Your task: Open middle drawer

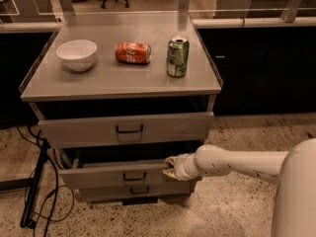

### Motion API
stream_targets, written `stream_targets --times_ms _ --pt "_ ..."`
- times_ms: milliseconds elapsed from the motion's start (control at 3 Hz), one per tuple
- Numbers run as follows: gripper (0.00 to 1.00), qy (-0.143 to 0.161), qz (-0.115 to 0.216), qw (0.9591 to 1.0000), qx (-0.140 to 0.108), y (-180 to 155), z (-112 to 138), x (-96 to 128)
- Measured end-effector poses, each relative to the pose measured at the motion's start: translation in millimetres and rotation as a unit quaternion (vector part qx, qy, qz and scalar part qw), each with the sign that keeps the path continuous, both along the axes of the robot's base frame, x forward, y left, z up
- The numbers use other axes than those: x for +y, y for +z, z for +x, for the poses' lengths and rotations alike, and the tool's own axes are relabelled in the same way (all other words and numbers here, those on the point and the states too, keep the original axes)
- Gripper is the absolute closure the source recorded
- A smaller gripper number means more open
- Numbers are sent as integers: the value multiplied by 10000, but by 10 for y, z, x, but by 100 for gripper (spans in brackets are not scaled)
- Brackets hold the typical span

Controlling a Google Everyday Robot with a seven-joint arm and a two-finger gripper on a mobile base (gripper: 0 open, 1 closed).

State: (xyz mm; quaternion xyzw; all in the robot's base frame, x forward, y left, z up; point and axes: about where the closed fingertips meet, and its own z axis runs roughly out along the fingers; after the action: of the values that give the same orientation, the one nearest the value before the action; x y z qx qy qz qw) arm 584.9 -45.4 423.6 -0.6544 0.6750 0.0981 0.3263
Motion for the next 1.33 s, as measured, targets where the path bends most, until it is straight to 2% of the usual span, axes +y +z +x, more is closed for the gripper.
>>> stream_targets --times_ms 333,667,1000,1333 --pt "100 -63 39 9999 -85 150 -12 -8" --pt "100 -62 39 9999 -85 150 -13 -7" --pt "81 -62 39 9999 -85 150 -13 -7" --pt "57 -62 39 9999 -85 150 -13 -7"
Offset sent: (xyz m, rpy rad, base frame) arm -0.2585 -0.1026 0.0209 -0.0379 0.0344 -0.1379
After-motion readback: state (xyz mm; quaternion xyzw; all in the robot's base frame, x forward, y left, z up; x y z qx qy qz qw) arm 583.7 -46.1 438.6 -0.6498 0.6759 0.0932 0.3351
